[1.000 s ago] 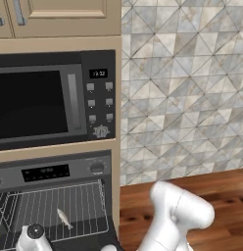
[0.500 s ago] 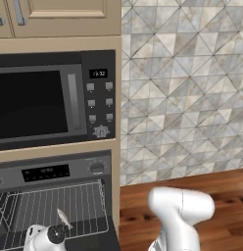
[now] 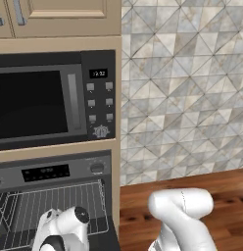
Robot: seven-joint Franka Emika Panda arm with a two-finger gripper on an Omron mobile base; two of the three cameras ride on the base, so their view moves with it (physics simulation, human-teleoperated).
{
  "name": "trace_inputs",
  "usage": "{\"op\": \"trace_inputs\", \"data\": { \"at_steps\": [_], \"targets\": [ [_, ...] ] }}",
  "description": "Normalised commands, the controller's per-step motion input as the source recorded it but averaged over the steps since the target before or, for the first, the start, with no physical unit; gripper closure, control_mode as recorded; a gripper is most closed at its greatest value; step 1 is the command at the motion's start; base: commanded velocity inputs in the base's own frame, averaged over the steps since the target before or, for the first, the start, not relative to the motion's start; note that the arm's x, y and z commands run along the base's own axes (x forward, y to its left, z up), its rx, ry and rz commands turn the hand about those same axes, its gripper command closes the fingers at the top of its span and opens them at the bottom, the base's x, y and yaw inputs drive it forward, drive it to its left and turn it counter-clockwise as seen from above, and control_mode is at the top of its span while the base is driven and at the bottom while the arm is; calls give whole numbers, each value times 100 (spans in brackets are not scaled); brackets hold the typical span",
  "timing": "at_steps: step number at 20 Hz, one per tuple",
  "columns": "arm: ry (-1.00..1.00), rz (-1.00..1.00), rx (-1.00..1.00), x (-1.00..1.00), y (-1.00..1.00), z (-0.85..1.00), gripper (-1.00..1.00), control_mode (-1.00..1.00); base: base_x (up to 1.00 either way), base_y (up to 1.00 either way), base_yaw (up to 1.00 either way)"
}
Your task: Take the fish from the oven and place it on the plate on the counter.
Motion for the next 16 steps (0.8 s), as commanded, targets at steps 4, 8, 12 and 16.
{"op": "trace_inputs", "data": {
  "at_steps": [4,8,12,16],
  "targets": [
    [19,0,0,-22,-15,100,100,-100,0,0,0],
    [27,0,0,-24,-10,100,100,-100,0,0,0],
    [37,0,-14,-26,5,59,100,-100,0,0,0],
    [24,0,-33,-21,29,56,100,-100,0,0,0]
  ]
}}
